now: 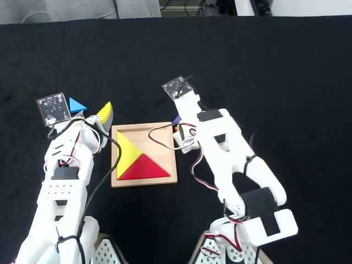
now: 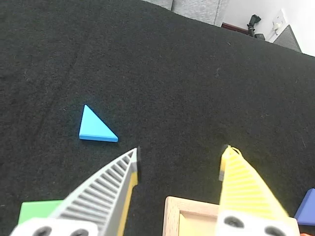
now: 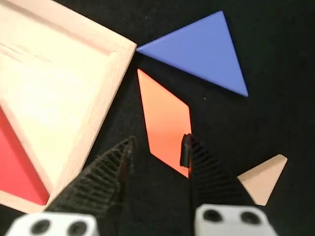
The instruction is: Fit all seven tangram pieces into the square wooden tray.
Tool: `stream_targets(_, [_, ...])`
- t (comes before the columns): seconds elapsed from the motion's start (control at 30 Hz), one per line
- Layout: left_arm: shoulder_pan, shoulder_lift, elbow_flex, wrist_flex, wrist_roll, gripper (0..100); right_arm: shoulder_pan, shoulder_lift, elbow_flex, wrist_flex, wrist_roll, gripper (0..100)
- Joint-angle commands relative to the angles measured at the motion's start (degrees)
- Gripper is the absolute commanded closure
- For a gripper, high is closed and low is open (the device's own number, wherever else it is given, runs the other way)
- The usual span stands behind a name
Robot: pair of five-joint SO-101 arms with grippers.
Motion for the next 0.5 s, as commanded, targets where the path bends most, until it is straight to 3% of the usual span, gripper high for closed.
stream_targets(0.0, [-0.4, -0.79, -3.03, -0.35, 0.35, 73, 0.97, -0.66, -2.59, -0.53, -0.62, 83.8])
stream_targets(0.47, [-0.4, -0.79, -3.03, -0.35, 0.35, 73, 1.05, -0.75, -2.95, 1.05, -0.62, 83.8])
